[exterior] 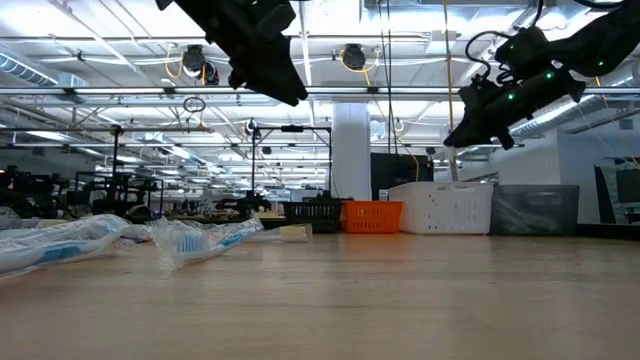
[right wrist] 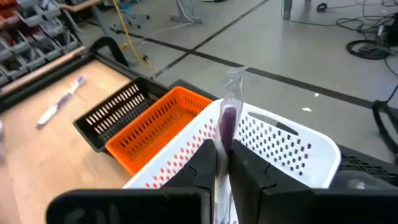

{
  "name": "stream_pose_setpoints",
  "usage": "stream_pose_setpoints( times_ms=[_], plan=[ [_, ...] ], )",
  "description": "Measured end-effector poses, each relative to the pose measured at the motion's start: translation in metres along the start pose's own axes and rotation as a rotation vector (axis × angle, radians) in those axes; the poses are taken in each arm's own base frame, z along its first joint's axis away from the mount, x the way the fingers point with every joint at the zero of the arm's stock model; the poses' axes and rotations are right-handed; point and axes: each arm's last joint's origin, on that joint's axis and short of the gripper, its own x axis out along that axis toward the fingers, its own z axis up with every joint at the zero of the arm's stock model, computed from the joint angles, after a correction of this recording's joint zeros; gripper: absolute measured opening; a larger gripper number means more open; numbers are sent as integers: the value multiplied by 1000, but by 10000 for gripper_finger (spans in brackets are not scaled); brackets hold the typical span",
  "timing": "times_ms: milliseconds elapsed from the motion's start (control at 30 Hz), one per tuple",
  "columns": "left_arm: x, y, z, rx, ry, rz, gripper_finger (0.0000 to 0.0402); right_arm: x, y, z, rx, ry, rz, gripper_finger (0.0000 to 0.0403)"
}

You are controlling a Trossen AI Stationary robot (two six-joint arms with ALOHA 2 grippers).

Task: Pick & Place Toothbrushes
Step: Put the purple toothbrush into the white bin

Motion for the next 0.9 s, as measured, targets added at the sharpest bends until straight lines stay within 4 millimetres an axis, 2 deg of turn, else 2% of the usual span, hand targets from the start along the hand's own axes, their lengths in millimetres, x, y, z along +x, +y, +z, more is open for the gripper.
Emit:
stream_pose_setpoints(
  times_ms=[233,567,733,900],
  plan=[
    [1,3,0,-21,6,9,163,0,0,-1,-33,12,-2,23],
    [1,3,-3,-25,30,14,163,0,0,-2,-40,17,-1,141],
    [1,4,-3,-37,39,16,163,0,0,-1,-44,12,3,175],
    [1,5,-5,-39,48,55,163,0,2,5,-61,-48,37,192]
  ],
)
